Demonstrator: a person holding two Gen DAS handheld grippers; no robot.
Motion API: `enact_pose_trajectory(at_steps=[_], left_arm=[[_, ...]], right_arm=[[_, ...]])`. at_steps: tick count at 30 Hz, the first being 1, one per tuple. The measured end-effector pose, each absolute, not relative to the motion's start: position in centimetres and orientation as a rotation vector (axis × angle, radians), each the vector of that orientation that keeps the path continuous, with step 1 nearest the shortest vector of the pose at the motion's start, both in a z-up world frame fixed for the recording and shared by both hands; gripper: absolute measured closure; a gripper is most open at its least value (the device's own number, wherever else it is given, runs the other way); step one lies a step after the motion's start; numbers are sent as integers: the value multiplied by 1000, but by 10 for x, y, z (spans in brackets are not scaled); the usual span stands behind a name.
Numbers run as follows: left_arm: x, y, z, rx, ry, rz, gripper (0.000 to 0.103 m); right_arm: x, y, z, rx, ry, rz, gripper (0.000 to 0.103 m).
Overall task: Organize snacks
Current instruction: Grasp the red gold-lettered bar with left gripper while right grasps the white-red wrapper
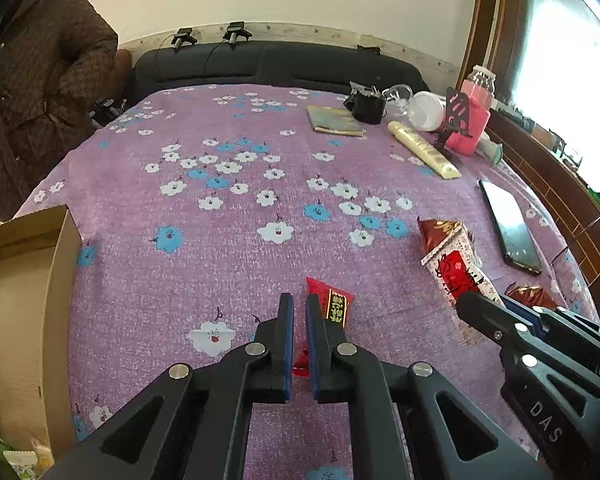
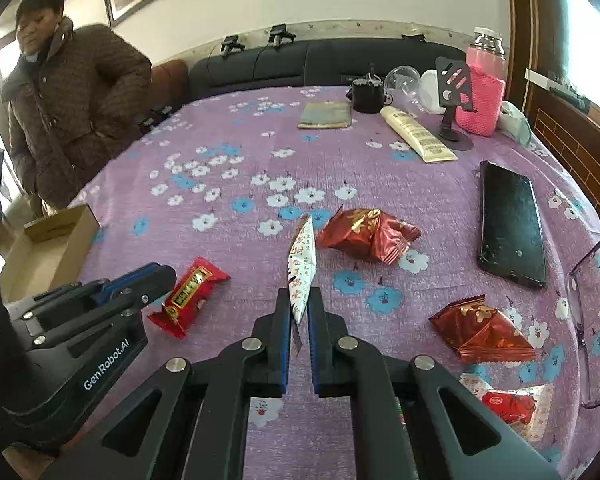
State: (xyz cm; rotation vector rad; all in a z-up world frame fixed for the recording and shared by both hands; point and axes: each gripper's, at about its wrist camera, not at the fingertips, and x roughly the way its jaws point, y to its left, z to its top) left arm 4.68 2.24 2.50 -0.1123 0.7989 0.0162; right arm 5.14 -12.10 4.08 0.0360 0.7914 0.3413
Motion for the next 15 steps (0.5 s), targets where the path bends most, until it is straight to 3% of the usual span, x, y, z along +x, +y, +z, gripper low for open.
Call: enact_pose_trajectory(at_steps=[10, 11, 14, 15], left_arm=[[47, 15, 23, -82, 808, 12, 98], [48, 15, 22, -81, 815, 10, 94], [50, 15, 20, -64, 808, 38, 72], [52, 16, 19, -71, 805, 34, 72]], right_arm=[[50, -130, 44, 91, 791, 336, 96], [50, -130, 44, 91, 790, 336, 96], [49, -130, 44, 95, 793, 342, 96], [48, -130, 45, 95, 792, 344, 96]])
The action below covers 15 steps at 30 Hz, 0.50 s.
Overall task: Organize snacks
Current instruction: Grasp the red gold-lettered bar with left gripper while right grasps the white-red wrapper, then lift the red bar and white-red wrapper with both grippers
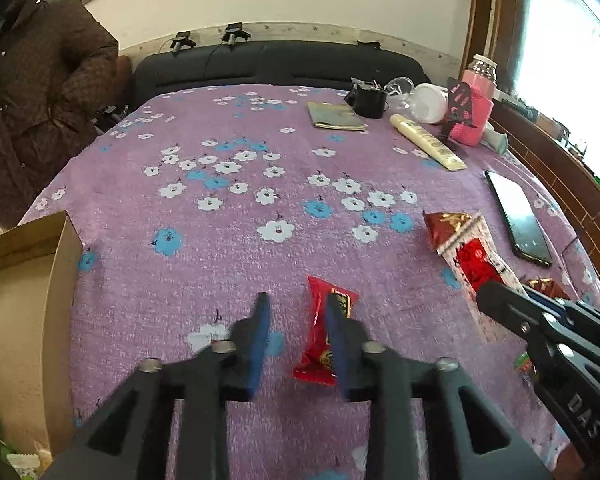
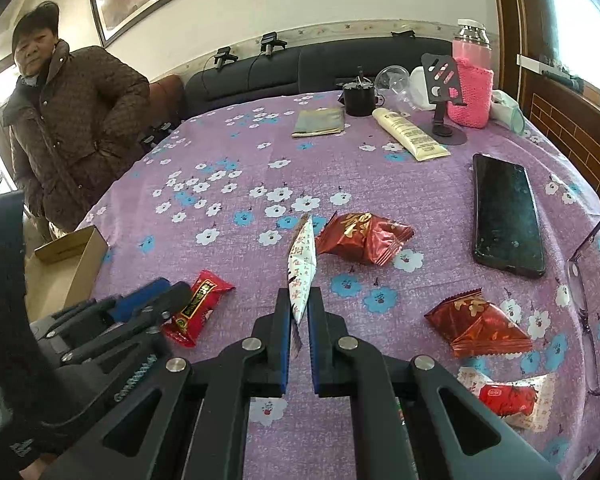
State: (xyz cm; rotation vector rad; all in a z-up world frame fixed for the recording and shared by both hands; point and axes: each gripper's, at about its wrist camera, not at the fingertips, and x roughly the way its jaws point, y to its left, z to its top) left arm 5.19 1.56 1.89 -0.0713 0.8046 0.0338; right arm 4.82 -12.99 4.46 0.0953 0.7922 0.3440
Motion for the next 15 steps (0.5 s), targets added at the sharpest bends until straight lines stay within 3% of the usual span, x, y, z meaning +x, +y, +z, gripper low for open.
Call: enact_pose_trajectory(at_steps=[2, 5, 15], left_arm=[[55, 17, 18, -91, 805, 7, 73], [54, 10, 19, -64, 795, -18, 101], [46, 6, 24, -78, 781, -84, 101]], right_arm=[[46, -130, 46, 99, 787, 347, 96], [45, -130, 48, 103, 782, 347, 96], [44, -139, 51, 142, 772, 342, 96]])
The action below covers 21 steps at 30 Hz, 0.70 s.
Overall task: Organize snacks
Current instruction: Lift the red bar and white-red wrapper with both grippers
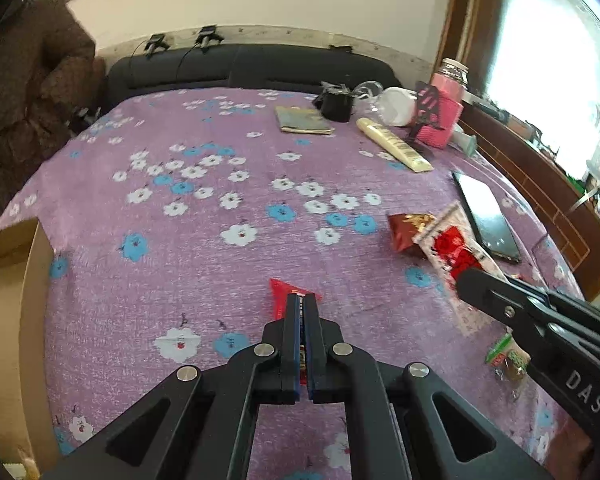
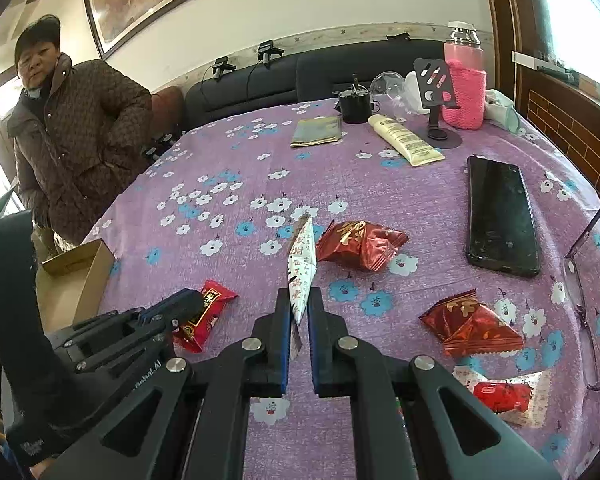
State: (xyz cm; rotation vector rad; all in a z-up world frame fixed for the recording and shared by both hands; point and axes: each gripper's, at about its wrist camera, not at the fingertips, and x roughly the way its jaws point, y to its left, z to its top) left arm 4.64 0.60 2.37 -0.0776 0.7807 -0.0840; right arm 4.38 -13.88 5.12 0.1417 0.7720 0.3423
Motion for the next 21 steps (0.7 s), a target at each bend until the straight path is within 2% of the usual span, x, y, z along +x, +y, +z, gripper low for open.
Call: enact_pose_trajectory(at_steps=[1, 2, 3, 4, 5, 6, 7, 10, 11, 12, 17, 19, 20, 21], left_arm=[[43, 2, 26, -55, 758, -82, 100], [42, -1, 27, -33, 747, -77, 92], [41, -3, 27, -18, 747, -71, 77], [42, -3, 26, -12, 756, -65, 68], [42, -2, 25, -13, 761, -57, 54], [42, -1, 25, -12, 759, -45, 44], [42, 0, 26, -11, 755, -38, 41], [45, 0, 21, 5, 777, -32, 40], [47, -1, 19, 6, 792, -35, 45], [50, 0, 16, 1, 813, -35, 56], [56, 5, 7, -26, 874, -31, 63], [55, 3, 6, -13, 876, -26, 72], [55, 4, 7, -15, 874, -22, 83], [55, 5, 7, -25, 873, -23, 83]], right_arm=[[44, -140, 51, 143, 772, 344, 96], [44, -140, 52, 145, 772, 345, 96], [44, -140, 52, 148, 772, 346, 96], [44, -141, 52, 149, 772, 347, 96], [43, -141, 52, 150, 772, 350, 96], [43, -141, 52, 150, 772, 351, 96], [44, -141, 52, 151, 772, 350, 96], [43, -141, 52, 150, 773, 350, 96], [43, -141, 52, 152, 775, 348, 96], [43, -141, 52, 154, 776, 349, 96], [44, -141, 52, 154, 775, 347, 96], [44, -141, 52, 153, 774, 347, 96], [44, -141, 52, 152, 774, 348, 96], [44, -141, 52, 152, 774, 347, 96]])
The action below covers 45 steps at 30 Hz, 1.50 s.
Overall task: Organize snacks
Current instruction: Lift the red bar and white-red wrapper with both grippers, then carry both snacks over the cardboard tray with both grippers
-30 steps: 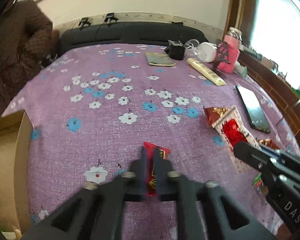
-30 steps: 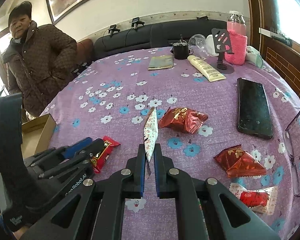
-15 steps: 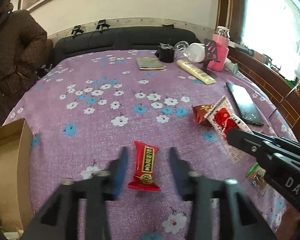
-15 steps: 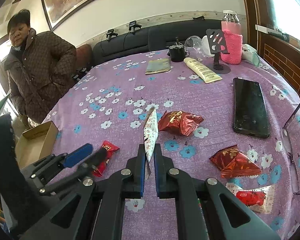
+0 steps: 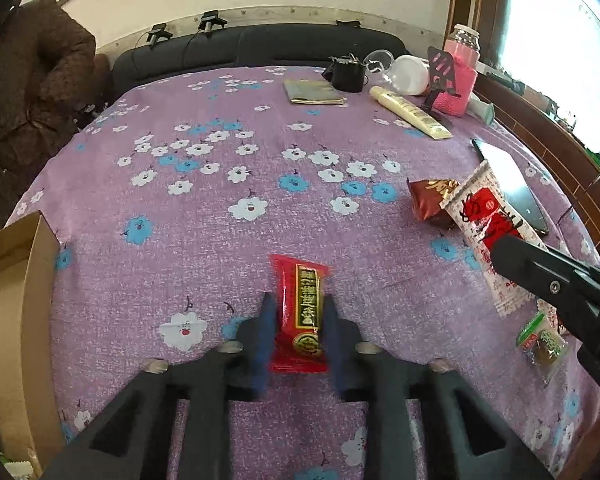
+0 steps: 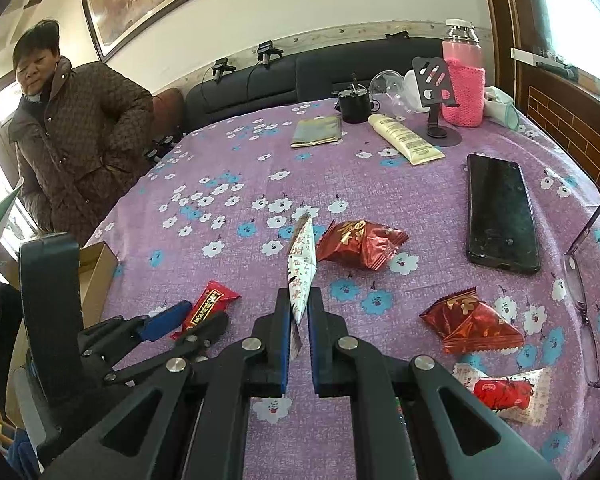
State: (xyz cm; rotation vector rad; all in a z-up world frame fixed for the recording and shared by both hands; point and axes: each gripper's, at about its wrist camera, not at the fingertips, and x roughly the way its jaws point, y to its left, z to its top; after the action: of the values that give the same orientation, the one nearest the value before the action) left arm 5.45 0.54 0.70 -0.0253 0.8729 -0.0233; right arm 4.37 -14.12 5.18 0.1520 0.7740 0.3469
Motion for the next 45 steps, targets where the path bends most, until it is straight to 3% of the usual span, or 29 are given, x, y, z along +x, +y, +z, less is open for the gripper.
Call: enact_pose_trajectory(at_steps=[27, 45], left_arm=[[10, 14, 53, -143, 759, -78, 83], [-85, 117, 79, -248, 650, 48, 83]], right_arm=[[37, -137, 56, 142, 737, 367, 96], [-14, -57, 63, 84, 776, 577, 96]])
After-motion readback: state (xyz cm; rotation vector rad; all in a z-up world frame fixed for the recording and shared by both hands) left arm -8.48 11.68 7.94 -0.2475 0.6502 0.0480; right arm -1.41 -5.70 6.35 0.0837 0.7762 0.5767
